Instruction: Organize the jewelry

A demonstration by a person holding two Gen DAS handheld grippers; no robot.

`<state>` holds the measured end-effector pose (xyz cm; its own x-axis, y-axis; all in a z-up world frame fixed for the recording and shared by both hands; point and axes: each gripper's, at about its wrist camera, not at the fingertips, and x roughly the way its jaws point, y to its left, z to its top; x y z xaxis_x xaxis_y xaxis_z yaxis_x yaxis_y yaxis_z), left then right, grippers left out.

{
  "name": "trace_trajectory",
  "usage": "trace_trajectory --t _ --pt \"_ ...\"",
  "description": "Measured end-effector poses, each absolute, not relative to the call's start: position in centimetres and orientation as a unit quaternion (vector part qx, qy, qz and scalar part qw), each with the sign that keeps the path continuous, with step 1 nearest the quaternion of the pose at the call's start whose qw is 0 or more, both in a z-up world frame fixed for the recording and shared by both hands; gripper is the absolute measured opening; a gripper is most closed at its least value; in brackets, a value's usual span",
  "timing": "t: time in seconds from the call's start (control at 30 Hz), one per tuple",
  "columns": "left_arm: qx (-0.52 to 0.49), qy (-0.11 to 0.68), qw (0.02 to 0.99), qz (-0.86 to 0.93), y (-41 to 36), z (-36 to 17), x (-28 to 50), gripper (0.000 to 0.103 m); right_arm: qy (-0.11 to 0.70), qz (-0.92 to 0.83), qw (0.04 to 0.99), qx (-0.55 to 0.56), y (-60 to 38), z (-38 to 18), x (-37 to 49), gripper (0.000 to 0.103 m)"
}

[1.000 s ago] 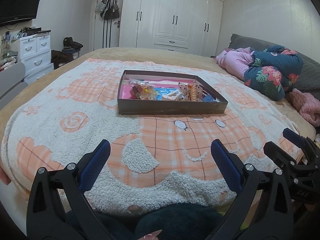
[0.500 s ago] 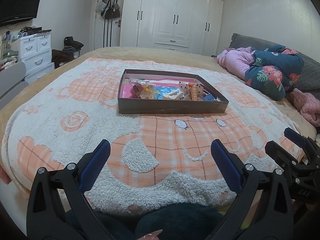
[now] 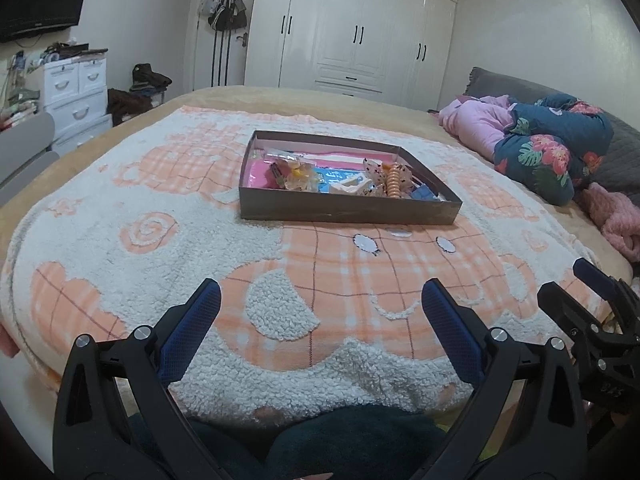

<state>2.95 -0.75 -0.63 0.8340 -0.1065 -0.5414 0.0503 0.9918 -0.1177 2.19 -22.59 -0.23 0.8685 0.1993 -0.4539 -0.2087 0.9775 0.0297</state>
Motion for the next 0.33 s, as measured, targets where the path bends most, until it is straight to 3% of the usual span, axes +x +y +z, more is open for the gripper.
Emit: trace_trajectory --t 0.33 --pt "-0.092 0.296 0.951 -0.004 2.9 -0.2 5.4 0.092 0.240 0.075 0.968 0.001 -24.3 0.2 4.6 0.097"
